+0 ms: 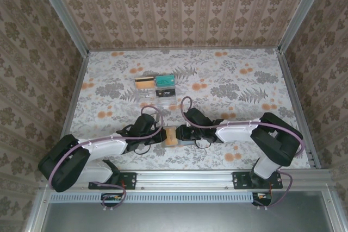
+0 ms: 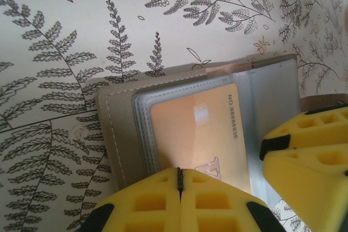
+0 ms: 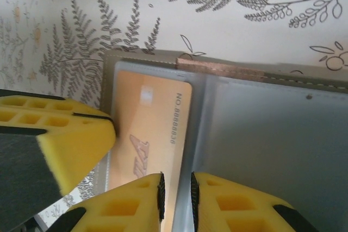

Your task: Take the credit cards out of the card holder

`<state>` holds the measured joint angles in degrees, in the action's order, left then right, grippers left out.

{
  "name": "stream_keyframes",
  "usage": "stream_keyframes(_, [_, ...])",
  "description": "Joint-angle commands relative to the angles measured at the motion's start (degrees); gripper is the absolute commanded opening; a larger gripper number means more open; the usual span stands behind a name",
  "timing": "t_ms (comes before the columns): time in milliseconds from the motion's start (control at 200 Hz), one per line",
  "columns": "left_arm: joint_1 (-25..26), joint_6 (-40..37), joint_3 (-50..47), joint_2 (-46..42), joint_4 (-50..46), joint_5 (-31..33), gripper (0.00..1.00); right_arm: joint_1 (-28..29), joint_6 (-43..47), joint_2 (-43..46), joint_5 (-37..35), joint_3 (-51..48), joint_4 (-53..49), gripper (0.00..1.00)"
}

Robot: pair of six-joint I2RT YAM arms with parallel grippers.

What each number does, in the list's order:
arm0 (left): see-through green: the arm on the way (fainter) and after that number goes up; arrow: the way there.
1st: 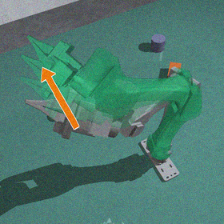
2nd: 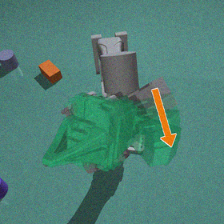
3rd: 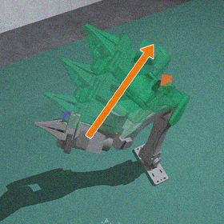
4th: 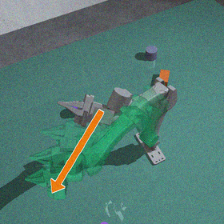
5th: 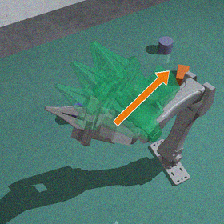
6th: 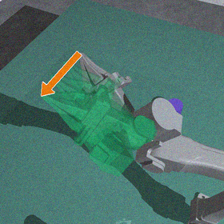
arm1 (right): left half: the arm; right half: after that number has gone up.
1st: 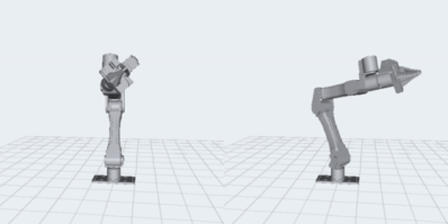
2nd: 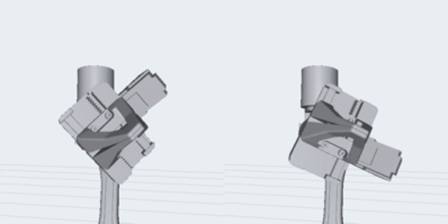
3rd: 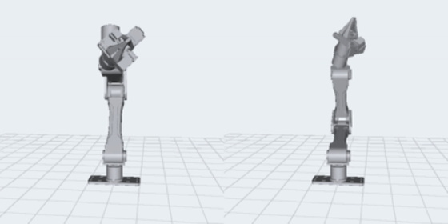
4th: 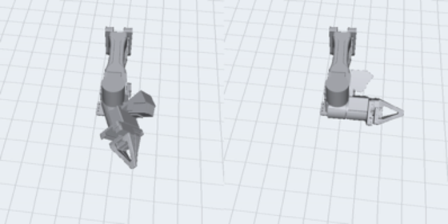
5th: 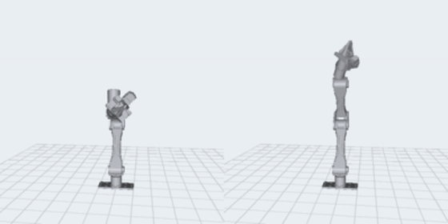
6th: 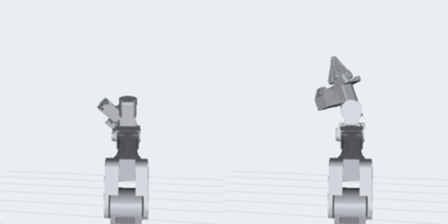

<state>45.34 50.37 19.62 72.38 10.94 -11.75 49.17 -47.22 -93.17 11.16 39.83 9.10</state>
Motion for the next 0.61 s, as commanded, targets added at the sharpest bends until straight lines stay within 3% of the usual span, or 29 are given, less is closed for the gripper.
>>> stream_keyframes(0, [0.4,0.8,-1.6,0.7,-0.9,0.8,0.01,0.1,-1.3,-1.7,1.3,1.6,1.1,0.23])
stream_keyframes(355, [1.2,1.0,-1.5,1.9,0.3,0.8,0.01,0.0,-2.6,-3.6,3.1,1.9,2.8,0.21])
stream_keyframes(600, [1.2,0.7,-1.6,1.6,-0.3,1.1,0.00,-0.8,-2.9,-2.1,2.5,0.5,2.6,0.05])
